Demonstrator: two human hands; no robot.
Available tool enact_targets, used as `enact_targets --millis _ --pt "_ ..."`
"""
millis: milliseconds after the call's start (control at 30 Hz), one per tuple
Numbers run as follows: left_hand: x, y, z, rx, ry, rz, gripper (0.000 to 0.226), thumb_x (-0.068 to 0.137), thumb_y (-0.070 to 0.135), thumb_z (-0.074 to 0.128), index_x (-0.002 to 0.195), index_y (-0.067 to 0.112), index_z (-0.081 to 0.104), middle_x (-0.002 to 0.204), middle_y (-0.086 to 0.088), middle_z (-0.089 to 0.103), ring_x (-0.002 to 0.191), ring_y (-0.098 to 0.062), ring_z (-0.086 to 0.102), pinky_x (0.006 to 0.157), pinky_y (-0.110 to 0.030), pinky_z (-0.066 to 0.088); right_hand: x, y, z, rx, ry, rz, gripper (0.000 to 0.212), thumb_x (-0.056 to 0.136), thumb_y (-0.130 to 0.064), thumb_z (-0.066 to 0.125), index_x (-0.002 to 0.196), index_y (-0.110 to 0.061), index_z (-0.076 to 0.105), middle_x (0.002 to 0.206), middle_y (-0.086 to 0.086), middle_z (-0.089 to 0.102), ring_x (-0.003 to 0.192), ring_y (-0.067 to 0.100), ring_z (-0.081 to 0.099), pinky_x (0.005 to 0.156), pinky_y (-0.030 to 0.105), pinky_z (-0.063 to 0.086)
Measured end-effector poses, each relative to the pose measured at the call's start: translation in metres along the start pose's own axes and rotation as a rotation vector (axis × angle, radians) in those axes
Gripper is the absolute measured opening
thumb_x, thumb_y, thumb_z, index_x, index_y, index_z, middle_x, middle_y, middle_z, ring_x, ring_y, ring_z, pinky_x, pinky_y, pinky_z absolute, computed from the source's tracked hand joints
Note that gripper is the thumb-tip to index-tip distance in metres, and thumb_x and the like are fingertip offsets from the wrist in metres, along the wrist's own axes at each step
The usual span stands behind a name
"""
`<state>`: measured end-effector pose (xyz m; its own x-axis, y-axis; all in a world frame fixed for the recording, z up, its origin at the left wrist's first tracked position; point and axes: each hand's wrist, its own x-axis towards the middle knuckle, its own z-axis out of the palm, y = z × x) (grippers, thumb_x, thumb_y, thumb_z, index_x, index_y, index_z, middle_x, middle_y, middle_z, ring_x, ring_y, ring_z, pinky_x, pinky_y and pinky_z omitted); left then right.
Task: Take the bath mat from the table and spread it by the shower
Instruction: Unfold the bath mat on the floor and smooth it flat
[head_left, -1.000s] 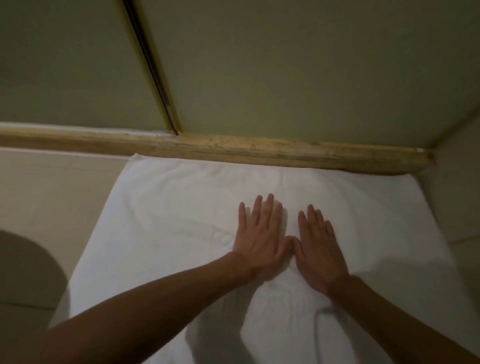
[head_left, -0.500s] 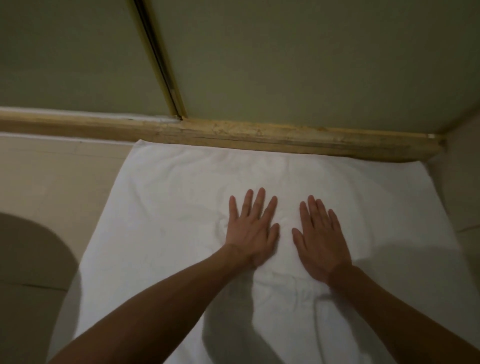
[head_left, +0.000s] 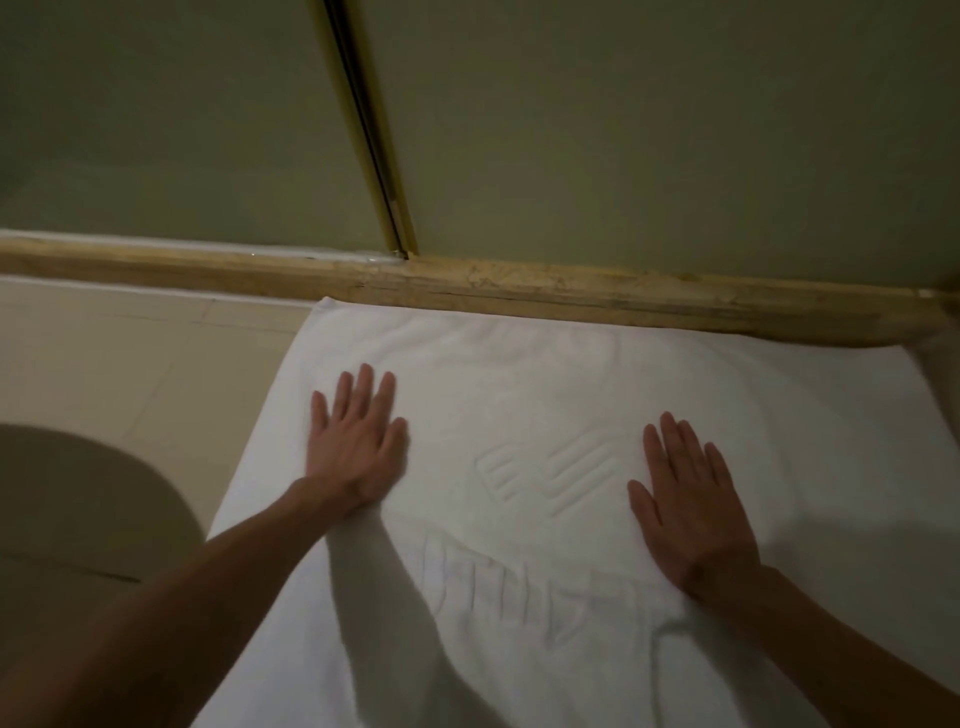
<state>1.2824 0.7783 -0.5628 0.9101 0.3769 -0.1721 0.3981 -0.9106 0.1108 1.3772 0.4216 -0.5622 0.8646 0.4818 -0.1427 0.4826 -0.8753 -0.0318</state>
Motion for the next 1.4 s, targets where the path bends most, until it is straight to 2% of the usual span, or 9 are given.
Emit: enact_targets --millis 167,367,533,667,800,967,1133,1267,1400 --pt "-0.004 -0.053 -0.004 -0.018 0.029 -0.111 0.076 0.085 0.059 0.003 0.154 0.027 0.002 0.162 -0.004 -0.009 0.148 -0.023 -0.011 0.118 -0.047 -0.006 -0.001 -0.001 -0.002 0.013 0.009 -0.001 0.075 0.086 -0.051 -0.005 0.151 -0.014 0.004 0.159 0.008 -0.002 0.146 0.021 -0.003 0.118 0.035 -0.005" --pt "-0.003 -0.058 -0.002 -0.026 0.038 -0.123 0.075 0.087 0.057 0.008 0.155 0.025 0.005 0.162 -0.006 -0.005 0.148 -0.026 -0.009 0.117 -0.048 -0.005 -0.001 -0.003 -0.005 0.035 0.014 -0.005 0.075 0.087 -0.050 -0.001 0.150 -0.011 0.012 0.159 0.011 0.005 0.147 0.023 0.004 0.118 0.038 0.000" --pt "-0.004 -0.053 -0.006 -0.025 0.012 -0.110 0.078 0.085 0.059 0.004 0.155 0.023 0.002 0.162 -0.008 -0.009 0.148 -0.027 -0.012 0.116 -0.049 -0.010 -0.002 -0.002 -0.005 0.009 -0.017 0.005 0.075 0.087 -0.051 -0.005 0.151 -0.013 0.002 0.159 0.011 -0.005 0.146 0.022 -0.005 0.118 0.036 -0.005" --pt "-0.012 -0.016 -0.011 -0.081 0.022 -0.038 0.076 0.089 0.060 0.003 0.154 0.021 -0.005 0.161 -0.008 -0.014 0.145 -0.024 -0.019 0.115 -0.048 -0.015 -0.003 -0.004 -0.009 0.034 -0.022 0.002 0.062 0.098 -0.044 0.011 0.151 -0.012 0.002 0.159 0.012 -0.006 0.146 0.023 -0.006 0.118 0.037 -0.004" --pt "-0.046 0.049 -0.014 -0.170 -0.068 0.090 0.070 0.095 0.056 0.007 0.154 0.022 -0.008 0.159 -0.008 -0.020 0.145 -0.026 -0.022 0.116 -0.049 -0.014 -0.019 -0.013 -0.019 0.133 0.013 -0.032 0.061 0.098 -0.042 0.009 0.151 -0.012 0.009 0.159 0.011 0.000 0.146 0.021 -0.002 0.117 0.034 -0.003" --pt "-0.113 0.119 -0.009 -0.117 -0.147 0.300 0.069 0.092 0.051 0.005 0.152 0.022 -0.009 0.160 -0.008 -0.019 0.145 -0.026 -0.022 0.114 -0.046 -0.017 -0.068 -0.025 -0.021 0.222 -0.012 -0.091 0.054 0.101 -0.029 0.031 0.149 -0.008 0.018 0.158 0.014 0.008 0.146 0.024 0.005 0.118 0.033 0.000" --pt "-0.137 0.177 0.009 -0.066 -0.127 0.405 0.070 0.094 0.050 0.009 0.154 0.016 -0.004 0.160 -0.011 -0.017 0.144 -0.030 -0.023 0.114 -0.052 -0.017 -0.108 -0.032 -0.010 0.108 -0.083 -0.150 0.056 0.100 -0.034 0.015 0.150 -0.007 0.011 0.158 0.015 0.000 0.146 0.027 -0.002 0.117 0.037 -0.004" --pt "-0.139 0.201 0.027 0.000 -0.119 0.450 0.067 0.097 0.050 0.009 0.154 0.016 -0.004 0.161 -0.010 -0.015 0.144 -0.029 -0.024 0.114 -0.056 -0.012 -0.114 -0.035 -0.005 0.011 -0.111 -0.151 0.067 0.084 -0.038 -0.008 0.144 -0.010 -0.016 0.156 0.013 -0.015 0.144 0.028 -0.016 0.118 0.040 -0.008" --pt "-0.137 0.192 0.039 0.049 -0.121 0.423 0.067 0.096 0.055 0.004 0.154 0.022 -0.005 0.161 -0.006 -0.014 0.145 -0.026 -0.023 0.114 -0.056 -0.012 -0.115 -0.036 0.000 -0.003 -0.086 -0.134 0.069 0.089 -0.043 -0.006 0.149 -0.009 -0.003 0.156 0.014 -0.011 0.145 0.029 -0.011 0.119 0.045 -0.001"
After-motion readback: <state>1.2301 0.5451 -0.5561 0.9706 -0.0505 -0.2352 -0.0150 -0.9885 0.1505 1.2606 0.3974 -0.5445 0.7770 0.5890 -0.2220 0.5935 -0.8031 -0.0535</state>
